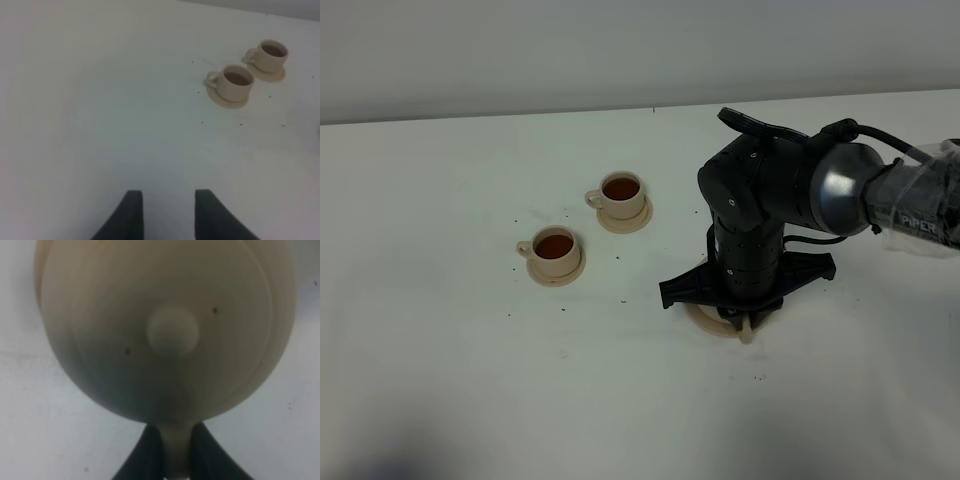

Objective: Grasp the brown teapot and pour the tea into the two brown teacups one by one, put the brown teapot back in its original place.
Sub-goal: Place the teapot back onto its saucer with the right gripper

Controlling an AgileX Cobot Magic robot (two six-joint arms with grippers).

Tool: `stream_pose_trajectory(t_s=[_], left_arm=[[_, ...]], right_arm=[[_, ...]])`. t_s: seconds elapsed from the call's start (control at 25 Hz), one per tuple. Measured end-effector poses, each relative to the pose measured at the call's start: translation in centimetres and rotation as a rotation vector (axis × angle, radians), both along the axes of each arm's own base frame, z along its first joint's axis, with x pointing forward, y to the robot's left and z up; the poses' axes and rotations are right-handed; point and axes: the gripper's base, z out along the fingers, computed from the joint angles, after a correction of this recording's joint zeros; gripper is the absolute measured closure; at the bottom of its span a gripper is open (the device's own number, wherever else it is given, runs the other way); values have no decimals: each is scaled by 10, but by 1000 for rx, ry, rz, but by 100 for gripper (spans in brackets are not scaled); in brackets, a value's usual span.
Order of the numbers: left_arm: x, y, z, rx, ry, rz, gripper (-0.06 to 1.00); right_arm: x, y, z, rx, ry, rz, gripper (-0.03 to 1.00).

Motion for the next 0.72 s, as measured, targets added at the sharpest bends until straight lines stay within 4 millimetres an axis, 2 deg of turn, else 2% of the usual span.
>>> stream_pose_trajectory(t_s=[0.12,0.48,0.72], left_arm=[[0,0,0,0,0,0,67],[0,0,0,0,0,0,67],[0,0,0,0,0,0,67]], right_arm=[[0,0,0,5,-1,-2,80],[0,2,0,21,4,-9,57],[-1,2,0,23,10,-12,51]])
